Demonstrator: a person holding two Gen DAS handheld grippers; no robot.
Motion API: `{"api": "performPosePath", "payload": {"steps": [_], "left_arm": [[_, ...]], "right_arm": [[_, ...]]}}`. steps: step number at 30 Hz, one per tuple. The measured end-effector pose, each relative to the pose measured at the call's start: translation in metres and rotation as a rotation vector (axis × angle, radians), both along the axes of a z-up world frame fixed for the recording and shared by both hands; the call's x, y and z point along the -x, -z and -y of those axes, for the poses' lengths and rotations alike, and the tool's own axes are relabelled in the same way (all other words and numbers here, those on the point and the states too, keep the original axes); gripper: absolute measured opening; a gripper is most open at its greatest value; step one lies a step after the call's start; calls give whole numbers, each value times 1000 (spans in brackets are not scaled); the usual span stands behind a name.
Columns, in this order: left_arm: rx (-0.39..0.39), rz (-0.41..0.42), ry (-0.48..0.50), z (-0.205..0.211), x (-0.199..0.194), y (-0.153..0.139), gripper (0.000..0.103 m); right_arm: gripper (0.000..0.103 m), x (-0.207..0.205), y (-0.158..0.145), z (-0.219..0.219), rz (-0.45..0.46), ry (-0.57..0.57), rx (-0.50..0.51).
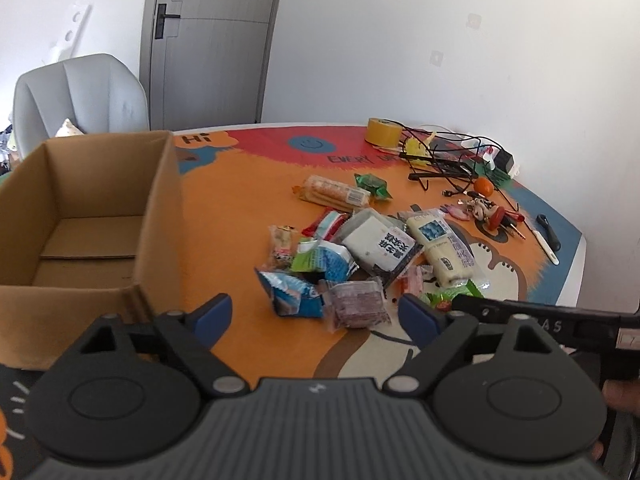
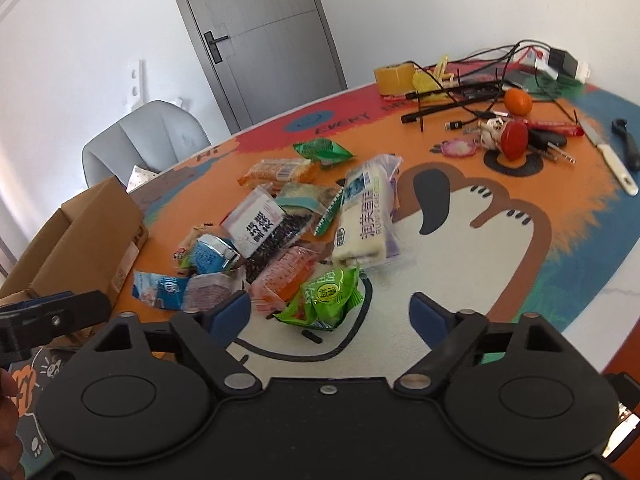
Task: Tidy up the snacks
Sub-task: 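Grasp the green snack bag with the right tool while the left tool grasps the blue bag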
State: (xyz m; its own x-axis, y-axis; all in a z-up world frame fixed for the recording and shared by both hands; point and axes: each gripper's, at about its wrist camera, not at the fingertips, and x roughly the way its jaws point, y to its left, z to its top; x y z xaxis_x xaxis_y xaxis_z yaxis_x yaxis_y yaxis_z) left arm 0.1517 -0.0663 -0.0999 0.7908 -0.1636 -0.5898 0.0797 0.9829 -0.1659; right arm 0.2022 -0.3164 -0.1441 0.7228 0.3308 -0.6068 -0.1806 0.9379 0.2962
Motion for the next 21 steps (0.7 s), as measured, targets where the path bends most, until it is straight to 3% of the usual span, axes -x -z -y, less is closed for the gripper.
{"api": "performPosePath", "payload": {"steps": [4, 13, 18, 21], "left_arm": [[15, 6, -21, 1, -14, 6, 83], [3, -37, -55, 7, -40, 22, 72], [10, -39, -116, 8, -45, 34, 67], [18, -43, -150, 9, -48, 42, 67]], "right_arm": [[76, -8, 5, 0, -2, 5, -16], [54, -23, 14, 1, -5, 2, -49], [36, -23, 17, 10, -2, 7, -84], [35, -23, 18, 12, 0, 4, -94]]}}
